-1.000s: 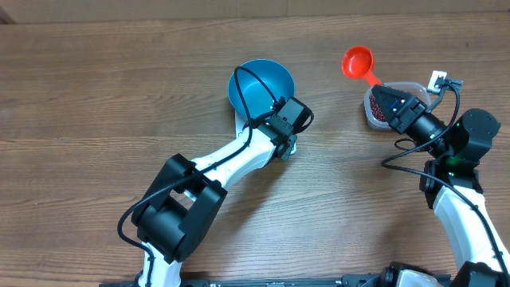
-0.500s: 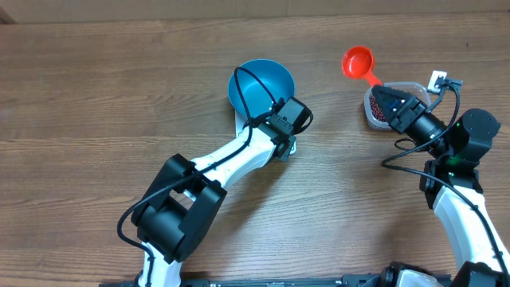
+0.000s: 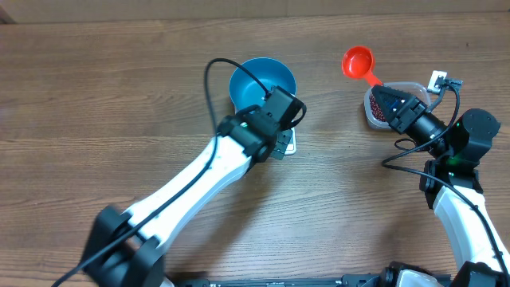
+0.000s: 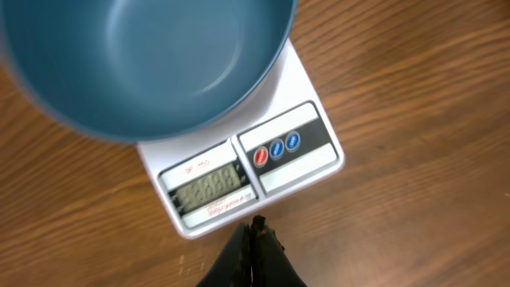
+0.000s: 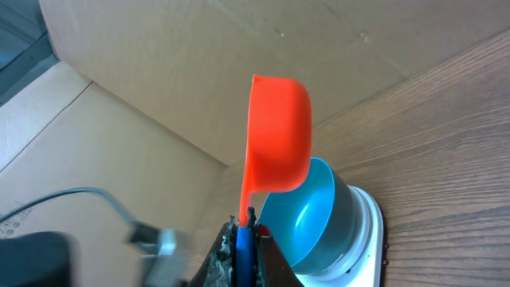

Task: Scoop item into bowl and weigh 150g on scale
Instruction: 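Lift the left gripper back from the scale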

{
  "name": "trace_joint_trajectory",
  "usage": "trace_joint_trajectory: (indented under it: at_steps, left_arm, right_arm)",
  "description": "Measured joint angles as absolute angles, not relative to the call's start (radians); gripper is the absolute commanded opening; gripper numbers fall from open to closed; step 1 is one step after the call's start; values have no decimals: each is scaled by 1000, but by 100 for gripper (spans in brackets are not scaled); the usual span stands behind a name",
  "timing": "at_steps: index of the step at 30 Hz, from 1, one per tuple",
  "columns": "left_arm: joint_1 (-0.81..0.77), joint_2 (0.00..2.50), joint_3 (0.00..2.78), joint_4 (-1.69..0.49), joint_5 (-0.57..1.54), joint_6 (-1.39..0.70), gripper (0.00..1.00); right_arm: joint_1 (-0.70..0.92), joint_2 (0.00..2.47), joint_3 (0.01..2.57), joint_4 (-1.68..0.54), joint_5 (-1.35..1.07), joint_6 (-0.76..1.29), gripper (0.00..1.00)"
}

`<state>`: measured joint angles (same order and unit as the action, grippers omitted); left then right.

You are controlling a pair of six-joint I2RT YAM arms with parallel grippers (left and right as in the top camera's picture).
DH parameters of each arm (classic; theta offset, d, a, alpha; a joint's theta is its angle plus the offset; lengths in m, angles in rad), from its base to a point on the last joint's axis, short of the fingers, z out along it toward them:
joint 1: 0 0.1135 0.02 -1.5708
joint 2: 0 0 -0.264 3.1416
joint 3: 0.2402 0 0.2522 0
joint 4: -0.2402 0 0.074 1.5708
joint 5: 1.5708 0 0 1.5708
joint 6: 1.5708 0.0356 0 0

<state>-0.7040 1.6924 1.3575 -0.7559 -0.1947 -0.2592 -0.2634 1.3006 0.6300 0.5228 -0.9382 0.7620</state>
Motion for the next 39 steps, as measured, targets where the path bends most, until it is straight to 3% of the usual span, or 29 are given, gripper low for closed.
trace_joint_trajectory:
  at_steps: [8, 9, 10, 24, 39]
  left_arm:
    - [-704, 1518, 1363, -922, -182, -279, 7]
    - [-704, 1510, 1363, -930, -181, -286, 43]
    - [-704, 1501, 1363, -932, -179, -291, 99]
    - [-704, 1417, 1363, -981, -175, -310, 100]
    - [-704, 1234, 1356, -955, -140, -151, 99]
  right_arm:
    - [-263, 1301, 630, 522, -938, 762, 4]
    - [-263, 1301, 630, 523, -939, 762, 4]
    - [-263, 1301, 630, 522, -939, 762, 4]
    - [-263, 1301, 630, 521, -938, 762, 4]
    - [-263, 1301, 630, 521, -938, 762, 4]
